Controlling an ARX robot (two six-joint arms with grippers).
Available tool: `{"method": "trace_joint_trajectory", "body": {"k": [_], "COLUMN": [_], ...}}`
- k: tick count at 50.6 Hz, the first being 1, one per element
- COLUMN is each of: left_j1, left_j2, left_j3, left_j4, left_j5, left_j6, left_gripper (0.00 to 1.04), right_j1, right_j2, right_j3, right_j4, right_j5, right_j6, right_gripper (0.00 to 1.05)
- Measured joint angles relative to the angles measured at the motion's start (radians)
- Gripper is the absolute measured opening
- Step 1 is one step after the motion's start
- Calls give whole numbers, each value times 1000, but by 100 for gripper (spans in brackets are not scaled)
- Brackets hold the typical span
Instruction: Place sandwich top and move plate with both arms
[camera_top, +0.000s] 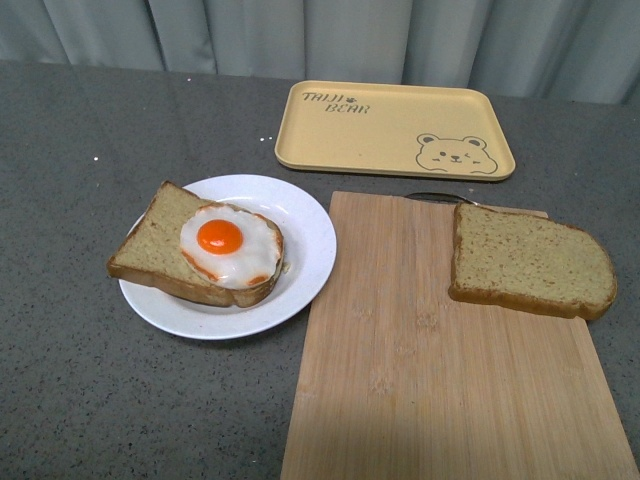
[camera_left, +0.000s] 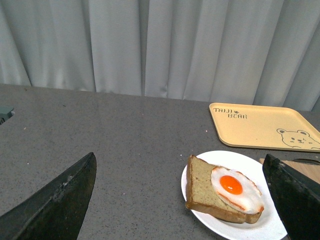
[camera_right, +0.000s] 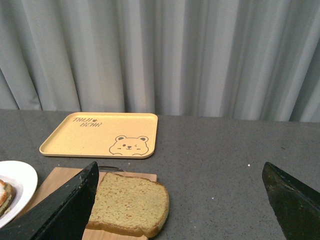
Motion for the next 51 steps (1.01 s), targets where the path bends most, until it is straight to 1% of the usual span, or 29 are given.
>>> {"method": "trace_joint_trajectory", "body": {"k": [51], "left_j1": [0], "left_j2": [0], "left_j3": [0], "left_j4": [0], "left_j5": [0], "left_j6": [0], "left_gripper": [98], "right_j1": [0], "right_j2": [0], "right_j3": [0], "right_j4": [0], "right_j5": [0], "right_j6": [0], "right_gripper": [95]}}
